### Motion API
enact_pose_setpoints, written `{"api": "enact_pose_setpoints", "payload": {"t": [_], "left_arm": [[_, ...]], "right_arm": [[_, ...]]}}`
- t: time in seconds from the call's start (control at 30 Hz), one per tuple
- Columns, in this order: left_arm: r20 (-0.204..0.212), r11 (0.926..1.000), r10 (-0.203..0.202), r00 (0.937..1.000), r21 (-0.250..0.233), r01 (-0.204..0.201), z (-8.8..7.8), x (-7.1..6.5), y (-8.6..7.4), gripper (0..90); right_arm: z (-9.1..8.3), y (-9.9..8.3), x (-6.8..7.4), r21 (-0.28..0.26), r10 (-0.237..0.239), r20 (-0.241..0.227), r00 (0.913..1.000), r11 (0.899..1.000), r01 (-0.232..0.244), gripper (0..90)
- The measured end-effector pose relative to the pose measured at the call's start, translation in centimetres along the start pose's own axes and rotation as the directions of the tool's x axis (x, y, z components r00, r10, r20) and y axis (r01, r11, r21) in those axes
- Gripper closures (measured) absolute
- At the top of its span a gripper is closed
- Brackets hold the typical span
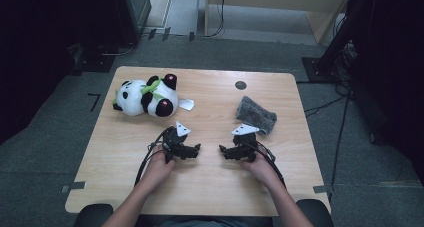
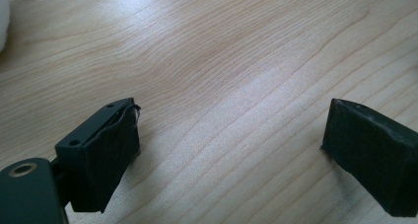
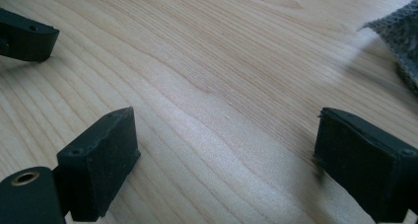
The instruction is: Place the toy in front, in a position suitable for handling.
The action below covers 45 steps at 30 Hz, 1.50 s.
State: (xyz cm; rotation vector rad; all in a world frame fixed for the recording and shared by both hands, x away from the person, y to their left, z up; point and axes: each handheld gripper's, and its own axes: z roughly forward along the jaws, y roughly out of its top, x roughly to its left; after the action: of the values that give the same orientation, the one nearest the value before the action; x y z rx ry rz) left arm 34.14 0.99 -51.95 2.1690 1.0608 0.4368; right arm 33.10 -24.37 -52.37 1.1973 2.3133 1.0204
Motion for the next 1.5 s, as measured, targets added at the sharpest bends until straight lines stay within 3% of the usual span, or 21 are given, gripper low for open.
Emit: {"api": "enact_pose_setpoints", "payload": {"t": [1.1,1.33,1.5], "left_arm": [[0.012,0.9999,0.012,0.9999,-0.002,-0.012,0.1,0.1,0.1,6.9],[0.042,0.998,0.048,0.998,0.04,-0.05,-0.2,0.4,0.3,7.0],[0.05,0.9983,0.031,0.9982,0.048,-0.034,-0.5,1.0,0.6,13.3]], "right_arm": [[-0.1,-0.1,0.1,-0.001,0.01,0.009,0.9999,1.0,-0.01,9.1],[-0.1,-0.1,0.1,0.0,0.01,0.009,0.9999,1.0,-0.01,9.1],[-0.1,-0.1,0.1,-0.001,0.011,0.009,0.9999,1.0,-0.011,9.1]]}}
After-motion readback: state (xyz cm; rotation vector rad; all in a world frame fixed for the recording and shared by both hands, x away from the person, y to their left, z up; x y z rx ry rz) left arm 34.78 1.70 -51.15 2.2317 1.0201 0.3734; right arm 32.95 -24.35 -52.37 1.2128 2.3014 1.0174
